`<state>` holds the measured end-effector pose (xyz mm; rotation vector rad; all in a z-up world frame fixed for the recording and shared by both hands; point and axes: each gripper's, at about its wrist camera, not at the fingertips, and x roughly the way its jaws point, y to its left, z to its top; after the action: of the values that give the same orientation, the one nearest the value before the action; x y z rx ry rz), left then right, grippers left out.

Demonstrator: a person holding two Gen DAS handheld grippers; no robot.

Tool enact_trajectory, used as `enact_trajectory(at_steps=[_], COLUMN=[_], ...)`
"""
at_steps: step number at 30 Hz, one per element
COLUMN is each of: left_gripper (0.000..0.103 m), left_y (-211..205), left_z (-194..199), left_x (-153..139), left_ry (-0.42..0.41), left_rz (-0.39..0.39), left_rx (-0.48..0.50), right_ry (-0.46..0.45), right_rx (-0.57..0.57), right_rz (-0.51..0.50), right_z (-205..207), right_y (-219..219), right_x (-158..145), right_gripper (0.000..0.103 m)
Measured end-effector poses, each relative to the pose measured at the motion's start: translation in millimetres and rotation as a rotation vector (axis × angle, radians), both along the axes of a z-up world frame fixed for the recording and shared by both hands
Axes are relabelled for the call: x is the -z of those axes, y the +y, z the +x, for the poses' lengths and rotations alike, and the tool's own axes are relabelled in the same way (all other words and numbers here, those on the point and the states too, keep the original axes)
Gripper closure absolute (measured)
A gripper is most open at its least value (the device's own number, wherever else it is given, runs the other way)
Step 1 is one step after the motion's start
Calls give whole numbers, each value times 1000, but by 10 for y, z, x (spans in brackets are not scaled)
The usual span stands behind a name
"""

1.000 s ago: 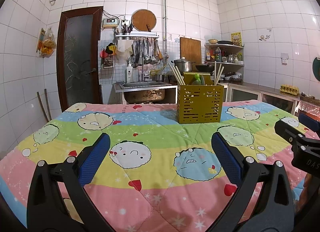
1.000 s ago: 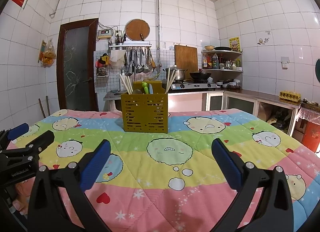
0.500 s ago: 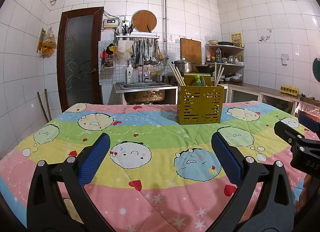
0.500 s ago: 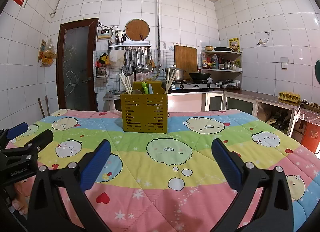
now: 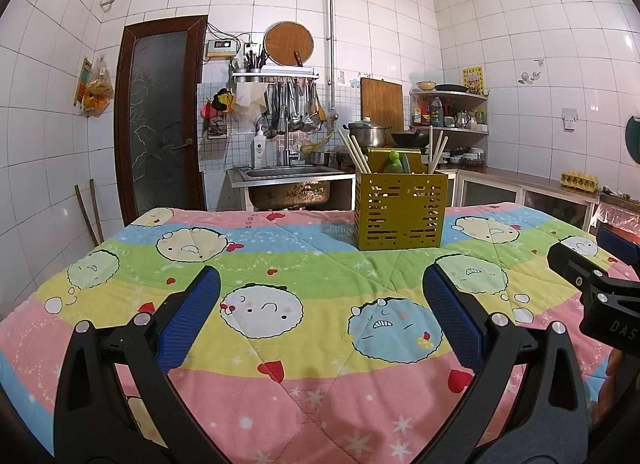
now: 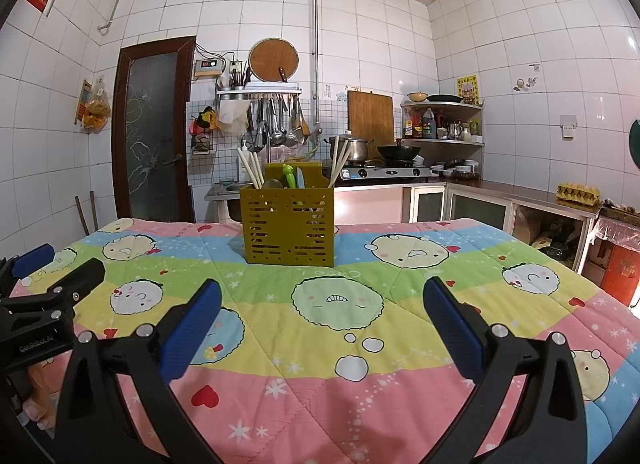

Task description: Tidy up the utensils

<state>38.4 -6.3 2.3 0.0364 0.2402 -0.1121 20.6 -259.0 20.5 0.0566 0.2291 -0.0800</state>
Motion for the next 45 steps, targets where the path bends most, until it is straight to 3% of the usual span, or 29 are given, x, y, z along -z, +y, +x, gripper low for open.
enact_trajectory(at_steps=[45], left_gripper=[5], left_y=[-26], left_z=[-58], left_x=[-74], left_ry=[-21], left_rz=[-2], left_rx=[-5], right_ry=[-5], right_rx=[6], right_rz=[-6], right_z=[4], right_y=[-29], right_x=[-9], right_gripper=[5])
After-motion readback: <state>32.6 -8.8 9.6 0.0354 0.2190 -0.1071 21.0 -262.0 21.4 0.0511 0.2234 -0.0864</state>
